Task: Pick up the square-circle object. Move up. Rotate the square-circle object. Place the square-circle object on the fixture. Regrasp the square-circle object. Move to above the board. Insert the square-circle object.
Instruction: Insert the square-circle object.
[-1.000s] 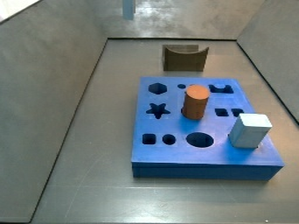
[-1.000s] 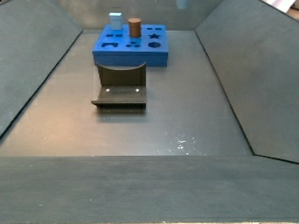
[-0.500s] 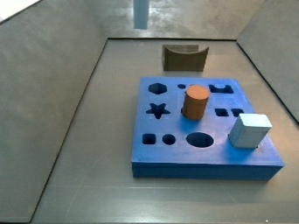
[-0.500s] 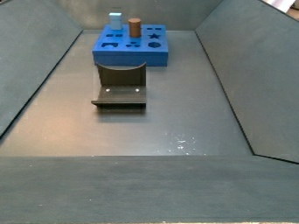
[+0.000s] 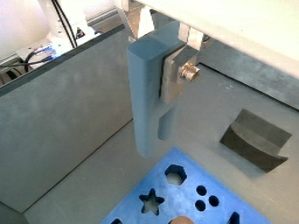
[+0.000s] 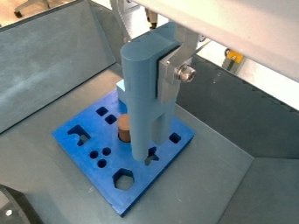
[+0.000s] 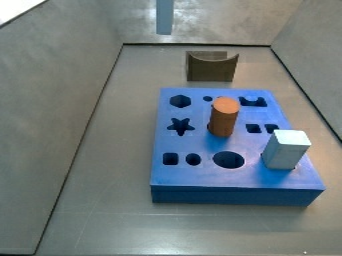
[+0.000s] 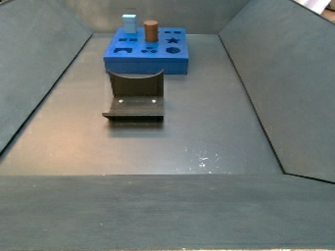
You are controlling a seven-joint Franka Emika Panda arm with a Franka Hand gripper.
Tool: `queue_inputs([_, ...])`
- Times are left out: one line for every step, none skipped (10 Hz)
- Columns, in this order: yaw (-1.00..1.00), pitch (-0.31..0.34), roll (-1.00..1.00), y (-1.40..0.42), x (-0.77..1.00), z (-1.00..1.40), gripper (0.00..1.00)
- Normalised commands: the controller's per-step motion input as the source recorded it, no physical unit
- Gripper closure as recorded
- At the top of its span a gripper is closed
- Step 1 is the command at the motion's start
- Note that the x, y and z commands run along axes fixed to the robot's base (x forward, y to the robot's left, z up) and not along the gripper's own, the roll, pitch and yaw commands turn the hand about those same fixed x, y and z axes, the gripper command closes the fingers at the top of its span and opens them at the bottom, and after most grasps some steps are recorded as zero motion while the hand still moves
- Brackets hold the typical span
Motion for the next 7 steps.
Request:
queue_inputs([-0.05, 0.0, 0.01, 0.0, -0.14, -0.06, 1.0])
queue_inputs([-0.74, 0.103, 0.07, -0.32, 0.0, 0.0, 1.0])
queue_inputs([-0.95, 0.0, 0.0, -0.18, 0.0, -0.01, 1.0])
queue_inputs([-0.96, 0.0, 0.0, -0.18, 0.0, -0.04, 1.0])
queue_inputs([-0.95, 0.0, 0.0, -0.19, 0.01, -0.04, 1.0])
queue_inputs([-0.95, 0.0, 0.0, -0.2, 0.01, -0.05, 1.0])
queue_inputs([-0.92, -0.013, 0.0, -0.26, 0.0, -0.26, 1.0])
